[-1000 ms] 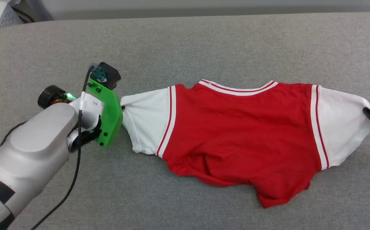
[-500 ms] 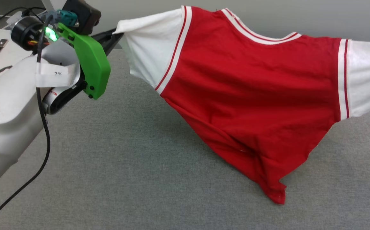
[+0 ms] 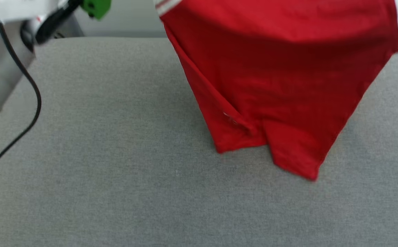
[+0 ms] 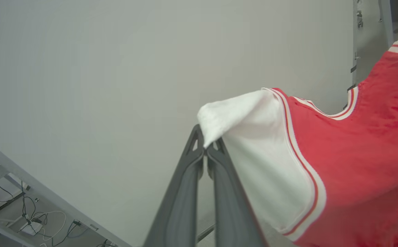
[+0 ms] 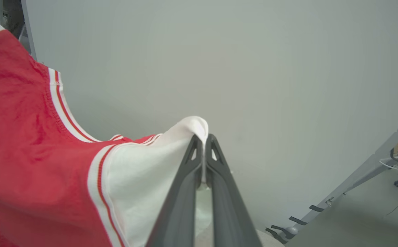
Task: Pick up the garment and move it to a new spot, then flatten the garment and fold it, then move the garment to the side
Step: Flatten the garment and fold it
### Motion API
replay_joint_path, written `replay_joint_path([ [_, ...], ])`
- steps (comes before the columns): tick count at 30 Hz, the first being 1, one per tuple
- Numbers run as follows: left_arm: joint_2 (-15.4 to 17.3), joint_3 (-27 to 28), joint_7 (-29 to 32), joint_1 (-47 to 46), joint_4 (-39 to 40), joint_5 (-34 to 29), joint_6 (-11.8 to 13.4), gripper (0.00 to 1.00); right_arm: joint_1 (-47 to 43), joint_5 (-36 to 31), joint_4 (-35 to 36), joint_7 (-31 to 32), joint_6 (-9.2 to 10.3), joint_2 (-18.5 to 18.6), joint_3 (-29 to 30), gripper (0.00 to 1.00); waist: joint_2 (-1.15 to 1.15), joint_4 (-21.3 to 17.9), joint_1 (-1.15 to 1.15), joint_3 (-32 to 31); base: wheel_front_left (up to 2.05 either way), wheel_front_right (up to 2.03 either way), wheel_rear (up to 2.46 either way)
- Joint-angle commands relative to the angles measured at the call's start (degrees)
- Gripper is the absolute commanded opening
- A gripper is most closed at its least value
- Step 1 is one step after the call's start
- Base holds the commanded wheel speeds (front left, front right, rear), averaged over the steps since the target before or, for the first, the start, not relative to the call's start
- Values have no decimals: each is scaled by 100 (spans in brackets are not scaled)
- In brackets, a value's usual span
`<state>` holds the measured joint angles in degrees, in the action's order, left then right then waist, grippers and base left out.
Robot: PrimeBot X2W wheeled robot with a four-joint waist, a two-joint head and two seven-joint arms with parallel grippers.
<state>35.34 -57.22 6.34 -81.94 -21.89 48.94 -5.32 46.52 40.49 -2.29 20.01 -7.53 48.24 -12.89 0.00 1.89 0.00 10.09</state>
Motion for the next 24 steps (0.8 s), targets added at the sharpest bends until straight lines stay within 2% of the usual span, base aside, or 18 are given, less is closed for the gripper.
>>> replay_joint_path([
  [1, -101, 56, -47, -306, -152, -36, -36, 0, 424, 16, -131, 12, 4, -67, -136, 0, 0, -109, 0, 461, 0, 0, 0],
  [14, -744, 118, -941, -2586, -1641, -549, -207, 0, 3817, -310, -1976, -461, 4, -481, -1294, 0, 0, -245, 0, 1622, 0, 0, 0],
  [17, -789, 65, -1155, -2990, -1875, -723, -211, 0, 4493, -434, -2419, -735, 4, -578, -1502, 0, 0, -246, 0, 1767, 0, 0, 0],
  [24, -783, 137, -1264, -3374, -2123, -621, -214, 0, 5485, -440, -3219, -1175, 4, -834, -1995, 0, 0, -285, 0, 2095, 0, 0, 0],
])
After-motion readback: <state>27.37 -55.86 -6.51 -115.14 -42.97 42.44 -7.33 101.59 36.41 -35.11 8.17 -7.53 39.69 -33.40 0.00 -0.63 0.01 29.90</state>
